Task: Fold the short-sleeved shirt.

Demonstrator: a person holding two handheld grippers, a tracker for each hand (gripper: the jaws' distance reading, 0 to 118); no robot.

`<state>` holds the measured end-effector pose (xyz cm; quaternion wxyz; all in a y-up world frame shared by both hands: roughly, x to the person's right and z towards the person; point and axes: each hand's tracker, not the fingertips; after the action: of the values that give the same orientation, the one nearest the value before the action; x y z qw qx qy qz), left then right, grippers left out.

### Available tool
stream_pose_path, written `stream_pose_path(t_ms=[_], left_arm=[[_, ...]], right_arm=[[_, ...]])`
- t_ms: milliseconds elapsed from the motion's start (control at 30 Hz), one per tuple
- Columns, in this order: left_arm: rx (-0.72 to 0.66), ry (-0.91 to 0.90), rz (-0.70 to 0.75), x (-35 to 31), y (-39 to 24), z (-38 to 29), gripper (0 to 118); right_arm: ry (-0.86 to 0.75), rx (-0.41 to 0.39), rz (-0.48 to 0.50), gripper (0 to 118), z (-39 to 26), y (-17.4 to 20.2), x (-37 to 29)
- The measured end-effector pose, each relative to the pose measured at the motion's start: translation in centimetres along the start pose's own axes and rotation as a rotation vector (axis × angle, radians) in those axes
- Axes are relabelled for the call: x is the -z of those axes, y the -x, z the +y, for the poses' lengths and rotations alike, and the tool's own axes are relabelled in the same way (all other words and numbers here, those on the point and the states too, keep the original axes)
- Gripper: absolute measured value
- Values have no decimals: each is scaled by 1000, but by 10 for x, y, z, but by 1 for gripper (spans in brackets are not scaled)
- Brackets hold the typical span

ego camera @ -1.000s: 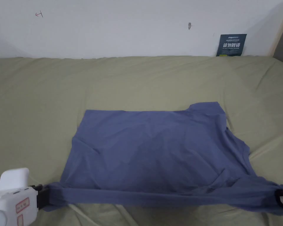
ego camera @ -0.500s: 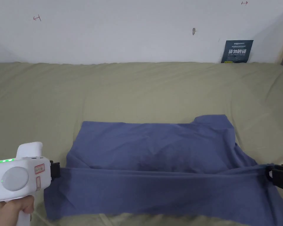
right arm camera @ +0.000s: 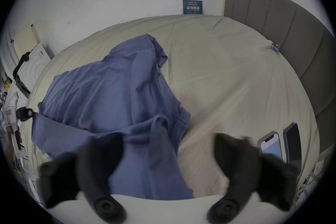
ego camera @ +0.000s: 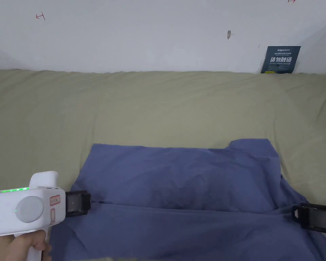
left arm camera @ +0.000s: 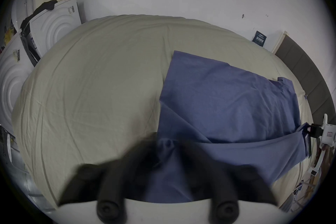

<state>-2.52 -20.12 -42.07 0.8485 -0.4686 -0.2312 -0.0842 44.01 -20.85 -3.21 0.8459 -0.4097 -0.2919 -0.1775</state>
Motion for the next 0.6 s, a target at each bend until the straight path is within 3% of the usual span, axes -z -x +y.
stream_pose_path(t_ms=[167,333,367,400,433,467,600], left_arm=[[13,-85,21,-35,6,-23,112],[42,-132,32,-72,28,-58,106],[49,-137,23,-99,14,-70,91],[57,-144,29,-105,13,-81,67],[60,-143,35,-108,12,-90,31],[45,-138,46,-102,19,-96,0],[-4,-73,-9,-78,46,-106,0]], right_arm=[[-30,7,14,111,-23,-1,-36],[-77,10,33,97,-63,7,-79],[-108,11,18,77,-74,10,-86],[-116,4,20,50,-83,14,-91],[-123,-8,-1,15,-92,18,-93],[-145,-11,-17,1,-102,21,-96],[-111,-29,9,1,-118,24,-100]])
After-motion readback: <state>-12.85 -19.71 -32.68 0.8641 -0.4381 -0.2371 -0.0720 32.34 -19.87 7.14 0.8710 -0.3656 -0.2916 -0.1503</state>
